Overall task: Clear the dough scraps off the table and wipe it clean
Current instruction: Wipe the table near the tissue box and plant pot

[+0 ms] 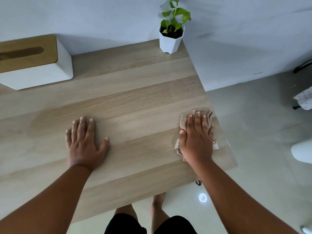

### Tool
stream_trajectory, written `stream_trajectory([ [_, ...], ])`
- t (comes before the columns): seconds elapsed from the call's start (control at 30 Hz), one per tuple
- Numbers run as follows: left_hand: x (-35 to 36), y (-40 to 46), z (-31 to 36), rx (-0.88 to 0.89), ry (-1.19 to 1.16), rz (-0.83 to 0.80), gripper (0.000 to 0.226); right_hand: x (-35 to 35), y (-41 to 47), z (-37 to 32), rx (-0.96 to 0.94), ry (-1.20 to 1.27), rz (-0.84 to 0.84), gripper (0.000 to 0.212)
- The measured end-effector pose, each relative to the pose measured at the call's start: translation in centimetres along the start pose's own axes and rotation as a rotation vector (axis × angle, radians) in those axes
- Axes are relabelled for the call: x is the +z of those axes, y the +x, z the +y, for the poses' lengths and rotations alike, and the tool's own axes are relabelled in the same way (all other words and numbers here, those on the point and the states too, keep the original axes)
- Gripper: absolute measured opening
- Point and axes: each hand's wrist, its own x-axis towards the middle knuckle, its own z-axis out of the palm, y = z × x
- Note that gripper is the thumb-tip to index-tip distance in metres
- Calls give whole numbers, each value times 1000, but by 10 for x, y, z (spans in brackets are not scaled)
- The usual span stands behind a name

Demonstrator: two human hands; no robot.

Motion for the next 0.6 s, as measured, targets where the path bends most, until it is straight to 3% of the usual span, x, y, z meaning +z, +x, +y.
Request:
stream_trajectory([
  [0.07,0,0,0,2,4,-1,87,8,-16,-47,-153,52,-30,63],
  [0.17,-1,0,1,-4,-8,6,88,28,-70,-114,-532,157,-103,63],
  [0.23,-1,-1,1,-10,-14,13,88,37,-106,-127,-715,137,-137,66],
  [0.3,0,0,1,-9,-16,16,88,39,-115,-105,-778,111,-125,64],
  [0.43,1,1,-2,-4,-2,13,87,21,-87,-17,-620,33,-92,64],
  [0.6,3,0,-3,-3,-5,20,87,-6,-40,85,-253,-22,-58,67],
])
